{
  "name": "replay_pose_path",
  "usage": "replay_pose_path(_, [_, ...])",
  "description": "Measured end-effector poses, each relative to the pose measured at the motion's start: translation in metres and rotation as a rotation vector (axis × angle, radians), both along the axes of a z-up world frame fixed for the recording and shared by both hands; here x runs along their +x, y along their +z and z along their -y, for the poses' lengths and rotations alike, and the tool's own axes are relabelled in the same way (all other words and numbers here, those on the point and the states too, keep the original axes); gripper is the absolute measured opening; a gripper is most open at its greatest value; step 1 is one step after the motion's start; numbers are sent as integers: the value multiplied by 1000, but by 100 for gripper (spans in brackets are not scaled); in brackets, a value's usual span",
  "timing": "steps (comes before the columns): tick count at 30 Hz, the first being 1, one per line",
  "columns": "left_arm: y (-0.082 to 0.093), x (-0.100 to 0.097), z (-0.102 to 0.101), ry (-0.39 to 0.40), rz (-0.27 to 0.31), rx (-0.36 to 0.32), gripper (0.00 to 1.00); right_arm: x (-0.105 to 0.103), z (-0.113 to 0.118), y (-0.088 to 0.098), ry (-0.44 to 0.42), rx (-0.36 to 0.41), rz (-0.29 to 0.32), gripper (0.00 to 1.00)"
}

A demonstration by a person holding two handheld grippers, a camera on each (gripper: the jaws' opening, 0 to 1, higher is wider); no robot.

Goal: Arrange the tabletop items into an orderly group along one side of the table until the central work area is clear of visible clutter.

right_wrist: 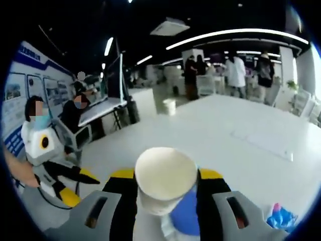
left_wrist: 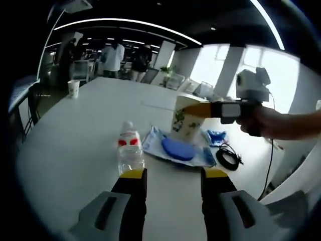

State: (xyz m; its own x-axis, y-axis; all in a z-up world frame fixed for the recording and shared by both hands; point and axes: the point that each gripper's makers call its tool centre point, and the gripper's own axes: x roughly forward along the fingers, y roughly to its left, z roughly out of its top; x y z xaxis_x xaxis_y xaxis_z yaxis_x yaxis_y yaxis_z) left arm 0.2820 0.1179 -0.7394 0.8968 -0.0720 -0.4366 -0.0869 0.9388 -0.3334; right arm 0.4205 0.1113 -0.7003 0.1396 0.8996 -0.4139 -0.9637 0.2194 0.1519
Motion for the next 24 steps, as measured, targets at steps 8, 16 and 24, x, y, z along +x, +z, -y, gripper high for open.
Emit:
replay_pose_path(8, [-4, -8, -6, 33, -10, -13, 38, 7, -15, -3, 25, -3, 28, 43])
replay_pose_path(16, [-11, -15, -13, 67, -32, -22, 37, 19, -33, -7, 42, -13, 57, 43])
replay_pose_path(24, [-12, -16, -18, 96, -22, -45, 36, 32, -48, -12, 39, -17, 76, 43])
